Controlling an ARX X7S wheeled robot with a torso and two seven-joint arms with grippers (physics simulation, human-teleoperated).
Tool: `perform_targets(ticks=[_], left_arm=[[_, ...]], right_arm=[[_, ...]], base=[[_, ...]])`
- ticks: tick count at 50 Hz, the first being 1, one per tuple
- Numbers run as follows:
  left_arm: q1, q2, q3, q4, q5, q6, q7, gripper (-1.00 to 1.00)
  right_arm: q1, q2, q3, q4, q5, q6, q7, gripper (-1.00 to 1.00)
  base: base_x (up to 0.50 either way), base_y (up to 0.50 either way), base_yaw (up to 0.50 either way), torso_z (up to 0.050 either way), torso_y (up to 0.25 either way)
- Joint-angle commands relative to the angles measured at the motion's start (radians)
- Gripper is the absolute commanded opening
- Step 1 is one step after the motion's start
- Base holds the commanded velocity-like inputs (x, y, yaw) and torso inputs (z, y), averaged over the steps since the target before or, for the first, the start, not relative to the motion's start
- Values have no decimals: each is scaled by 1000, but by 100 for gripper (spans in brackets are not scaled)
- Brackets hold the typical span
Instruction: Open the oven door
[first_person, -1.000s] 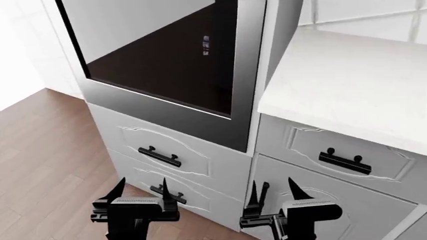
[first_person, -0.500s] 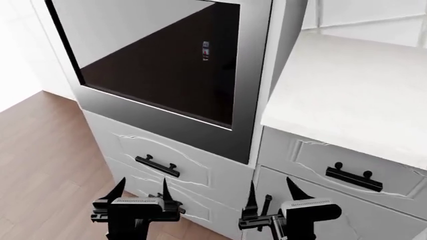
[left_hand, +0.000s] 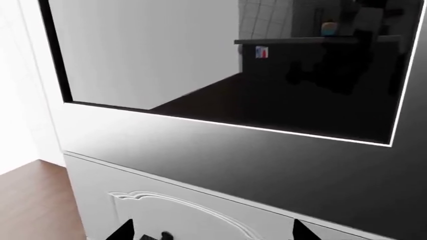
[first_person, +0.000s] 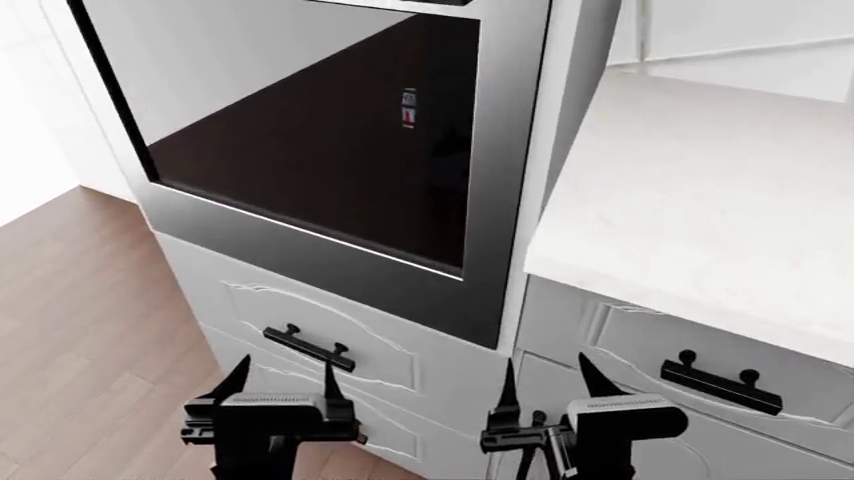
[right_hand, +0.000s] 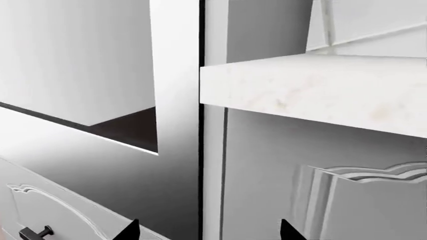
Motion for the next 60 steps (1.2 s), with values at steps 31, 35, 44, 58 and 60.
perform_targets(ticks=[31,35,44,58,60], left_arm=[[-841,-621,402,298,821,-44,240,100],[-874,-625,411,281,829,-35,267,100],[-920,-591,429,223,882,-101,335,100],[-979,-488,435,152,874,-151,347,100],[-989,-475,439,140,875,-156,350,100]], right_arm=[[-14,19,26,-94,158,60,6,100],[-14,21,27,-97,157,54,11,100],[-22,28,10,-105,135,39,18,100],[-15,29,-3,-70,129,22,22,100],[-13,29,-4,-67,129,22,23,100]], base=[[0,0,0,0,0],[0,0,0,0,0],[0,0,0,0,0],[0,0,0,0,0],[0,0,0,0,0]])
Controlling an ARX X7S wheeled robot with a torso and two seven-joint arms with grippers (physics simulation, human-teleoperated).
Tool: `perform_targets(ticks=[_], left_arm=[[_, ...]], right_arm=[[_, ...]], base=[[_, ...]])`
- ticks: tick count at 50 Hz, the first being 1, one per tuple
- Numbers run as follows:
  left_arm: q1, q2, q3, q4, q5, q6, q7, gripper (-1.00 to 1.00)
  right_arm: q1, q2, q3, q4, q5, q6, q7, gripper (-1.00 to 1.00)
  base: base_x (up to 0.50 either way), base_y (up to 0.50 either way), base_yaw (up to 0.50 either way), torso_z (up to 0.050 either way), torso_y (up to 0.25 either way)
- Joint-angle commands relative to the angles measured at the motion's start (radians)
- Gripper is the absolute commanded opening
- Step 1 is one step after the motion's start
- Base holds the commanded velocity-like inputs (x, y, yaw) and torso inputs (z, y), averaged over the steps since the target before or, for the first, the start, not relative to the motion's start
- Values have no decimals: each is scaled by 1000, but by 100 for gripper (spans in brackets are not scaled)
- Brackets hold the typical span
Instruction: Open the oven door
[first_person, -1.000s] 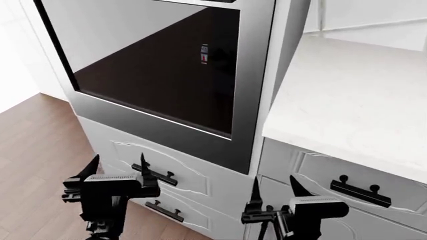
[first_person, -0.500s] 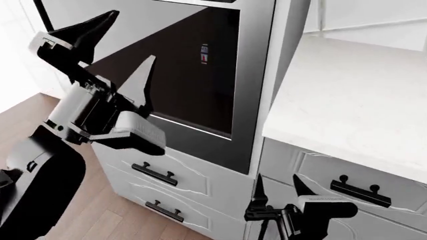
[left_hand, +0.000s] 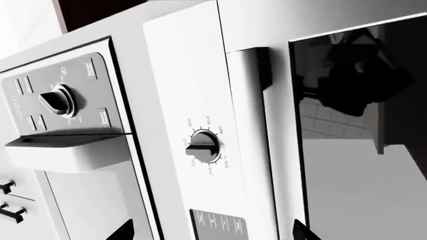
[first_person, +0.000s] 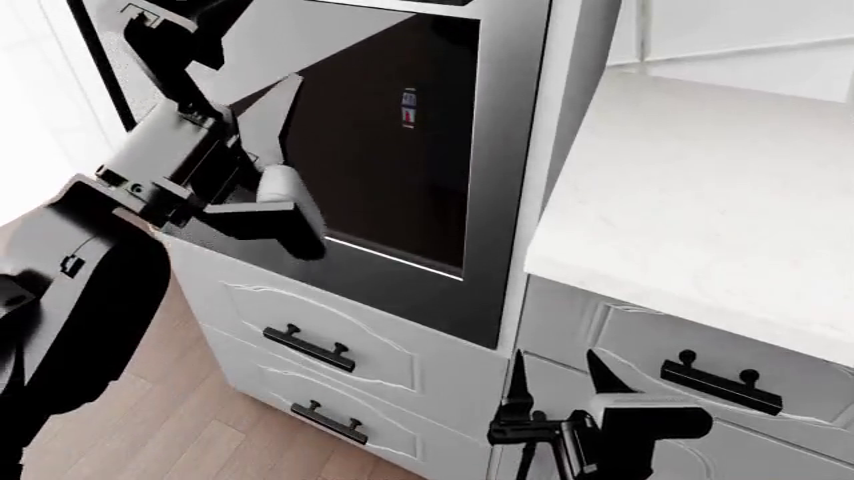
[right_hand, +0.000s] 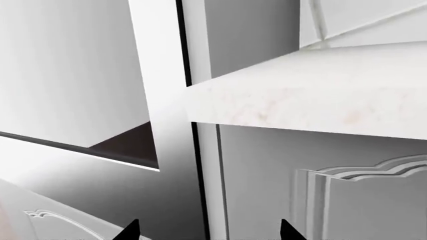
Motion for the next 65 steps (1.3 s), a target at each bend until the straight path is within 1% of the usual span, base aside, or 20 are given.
perform_targets(ticks=[1,8,19,32,44,52,65], left_arm=[[-64,69,18,-67,17,-36,26,100],[-97,131,36,-101,25,-56,34,100],[-111,184,55,-129,23,-64,33,100],[-127,228,80,-168,27,-63,28,100],[-200,297,107,-277,33,-54,18,100],[-268,334,131,-430,49,-28,-26,100],[-337,388,167,-556,59,8,-54,100]], right_arm=[[5,3,-9,21,-6,-11,5,100],[6,6,-13,26,-5,-14,8,100],[7,9,-25,32,-7,-16,11,100],[16,11,-32,52,-2,-23,13,100],[20,17,-40,45,3,-17,17,100],[24,18,-45,55,7,-22,15,100],[28,23,-52,64,15,-24,14,100]], base=[[0,0,0,0,0],[0,0,0,0,0],[0,0,0,0,0],[0,0,0,0,0],[0,0,0,0,0],[0,0,0,0,0],[0,0,0,0,0]])
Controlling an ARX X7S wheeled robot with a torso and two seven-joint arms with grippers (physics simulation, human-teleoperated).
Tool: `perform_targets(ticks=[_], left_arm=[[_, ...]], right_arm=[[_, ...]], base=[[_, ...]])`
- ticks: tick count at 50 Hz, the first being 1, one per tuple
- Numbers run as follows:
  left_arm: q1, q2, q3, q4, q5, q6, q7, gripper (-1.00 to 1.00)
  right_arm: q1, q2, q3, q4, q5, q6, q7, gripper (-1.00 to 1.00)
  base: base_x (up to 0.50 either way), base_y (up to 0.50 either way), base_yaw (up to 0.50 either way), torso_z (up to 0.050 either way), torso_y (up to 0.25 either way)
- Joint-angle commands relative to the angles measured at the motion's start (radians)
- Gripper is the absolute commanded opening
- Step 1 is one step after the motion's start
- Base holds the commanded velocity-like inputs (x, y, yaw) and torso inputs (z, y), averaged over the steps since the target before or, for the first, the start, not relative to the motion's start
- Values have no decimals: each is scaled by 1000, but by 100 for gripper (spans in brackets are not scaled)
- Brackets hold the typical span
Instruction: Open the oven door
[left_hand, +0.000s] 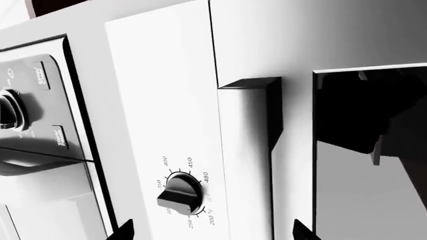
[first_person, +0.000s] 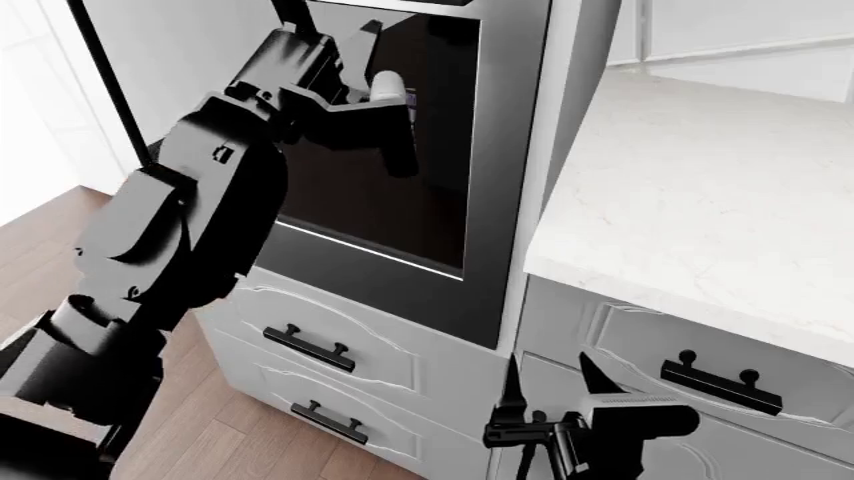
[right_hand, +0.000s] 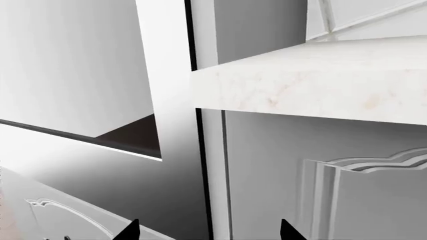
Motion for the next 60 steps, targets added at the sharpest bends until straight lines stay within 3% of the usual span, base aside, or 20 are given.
perform_targets(ticks=[1,33,60], left_arm=[[-57,47,28,-109,8,26,-26,100],[-83,133,29,-245,-32,9,-47,100],[-128,121,24,-308,-29,-33,-33,100]], right_arm=[[4,3,-10,9,4,-2,-2,100],[7,12,-26,15,17,-11,3,100],[8,20,-36,20,23,-18,13,100]], base=[[0,0,0,0,0],[0,0,0,0,0],[0,0,0,0,0]])
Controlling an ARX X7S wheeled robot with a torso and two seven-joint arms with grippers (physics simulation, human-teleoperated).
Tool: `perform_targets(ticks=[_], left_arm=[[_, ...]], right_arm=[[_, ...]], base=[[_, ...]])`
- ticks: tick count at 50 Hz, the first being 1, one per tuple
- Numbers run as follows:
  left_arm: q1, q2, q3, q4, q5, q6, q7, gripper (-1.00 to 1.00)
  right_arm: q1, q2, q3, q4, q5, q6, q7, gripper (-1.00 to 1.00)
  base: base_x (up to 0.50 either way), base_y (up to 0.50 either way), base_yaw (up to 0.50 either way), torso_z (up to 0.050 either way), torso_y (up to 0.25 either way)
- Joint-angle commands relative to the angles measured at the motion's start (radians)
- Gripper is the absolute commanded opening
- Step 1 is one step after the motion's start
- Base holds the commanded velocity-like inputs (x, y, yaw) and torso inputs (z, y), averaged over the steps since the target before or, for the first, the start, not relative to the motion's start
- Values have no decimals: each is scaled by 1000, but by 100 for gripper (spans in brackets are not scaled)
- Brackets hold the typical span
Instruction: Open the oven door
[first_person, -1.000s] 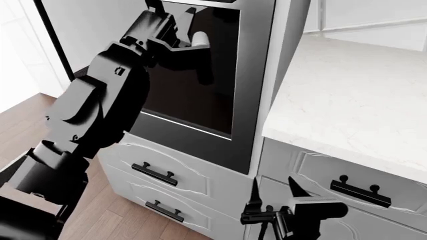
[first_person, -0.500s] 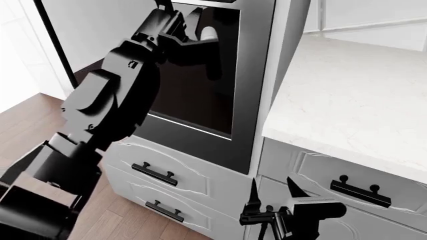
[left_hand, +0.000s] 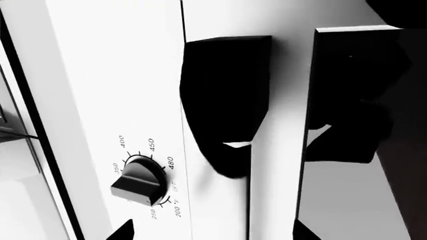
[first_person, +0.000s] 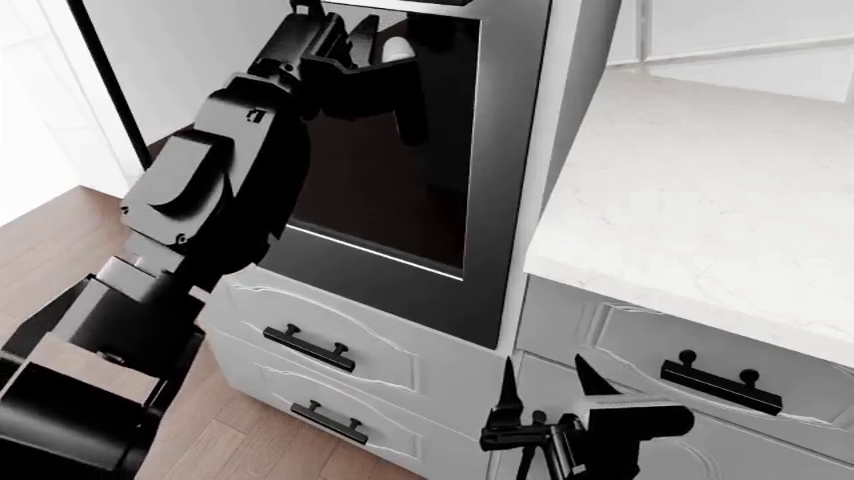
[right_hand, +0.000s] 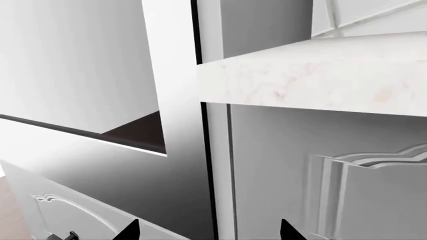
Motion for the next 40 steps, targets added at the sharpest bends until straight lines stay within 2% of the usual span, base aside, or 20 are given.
perform_targets(ticks=[1,40], left_arm=[[-25,-7,6,-19,10,-8,3,100],[-63,21,26,-104,5,-4,-7,100]], right_arm=[[1,3,-5,3,2,-3,4,100],[1,16,-28,-4,8,-8,18,100]], base=[[0,0,0,0,0],[0,0,0,0,0]])
